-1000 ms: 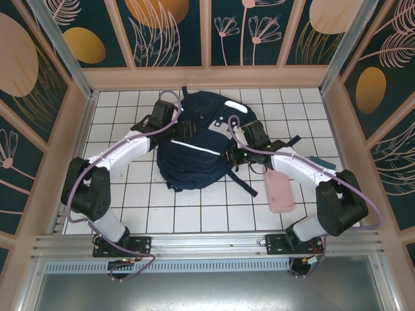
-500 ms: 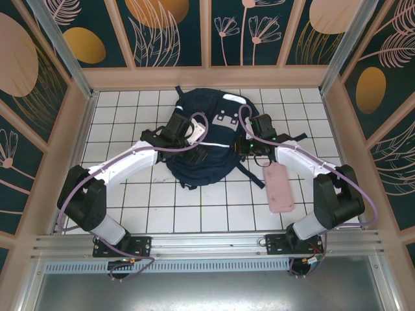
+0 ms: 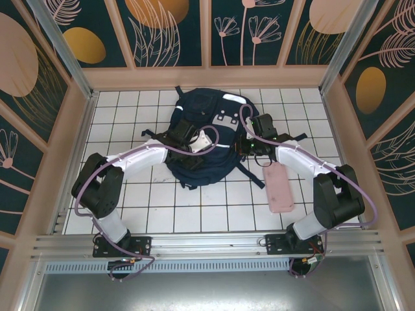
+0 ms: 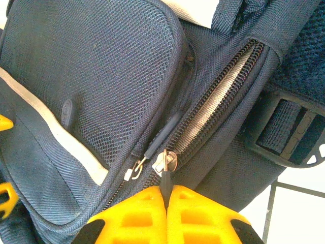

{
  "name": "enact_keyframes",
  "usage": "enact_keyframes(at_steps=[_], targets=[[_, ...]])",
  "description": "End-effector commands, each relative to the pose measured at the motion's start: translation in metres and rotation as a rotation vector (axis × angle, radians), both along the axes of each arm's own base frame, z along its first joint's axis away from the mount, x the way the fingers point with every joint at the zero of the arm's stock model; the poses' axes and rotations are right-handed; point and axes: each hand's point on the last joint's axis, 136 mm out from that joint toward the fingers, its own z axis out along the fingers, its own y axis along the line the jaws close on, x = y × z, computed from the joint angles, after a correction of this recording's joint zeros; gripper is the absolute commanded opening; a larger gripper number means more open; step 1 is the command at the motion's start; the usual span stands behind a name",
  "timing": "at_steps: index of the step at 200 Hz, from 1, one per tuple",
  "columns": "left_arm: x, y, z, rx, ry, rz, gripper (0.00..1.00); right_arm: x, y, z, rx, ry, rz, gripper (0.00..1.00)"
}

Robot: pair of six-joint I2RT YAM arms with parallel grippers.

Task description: Pack the student bag

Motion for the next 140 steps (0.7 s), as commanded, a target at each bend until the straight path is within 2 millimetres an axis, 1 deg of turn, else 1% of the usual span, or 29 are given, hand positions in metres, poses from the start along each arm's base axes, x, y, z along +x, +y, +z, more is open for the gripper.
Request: enact_keyframes(at_steps=[1,11,27,75,97,114,129,140], targets=[[0.021,-0.015,0.017,-0.033,-0.107,-0.049,0.51,0.018,0.002,0.029,0.048,-0.09,-0.016,0.0],[0.022,-0.018,0.018,-0.039,-0.112,-0.063,0.49,0.017,0.001,0.027,0.045,-0.087,-0.016,0.0],[0.021,-0.022,0.019,-0.046,-0.113,-0.091,0.49,0.014,0.0,0.027,0.039,-0.087,-0.01,0.0],[0.017,-0.033,0.012,-0.055,-0.083,-0.171,0.56,0.009,-0.001,0.023,0.033,-0.077,-0.004,0.0],[0.015,-0.039,0.013,-0.069,-0.071,-0.212,0.56,0.008,-0.002,0.022,0.031,-0.073,-0.004,0.0],[0.017,-0.042,0.012,-0.068,-0.069,-0.222,0.46,0.007,-0.002,0.022,0.027,-0.072,0.0,0.0],[0.02,-0.043,0.015,-0.073,-0.082,-0.22,0.32,0.005,-0.004,0.022,0.017,-0.064,-0.002,0.0],[0.021,-0.045,0.021,-0.09,-0.101,-0.218,0.25,0.001,-0.006,0.02,0.005,-0.055,0.002,0.0]])
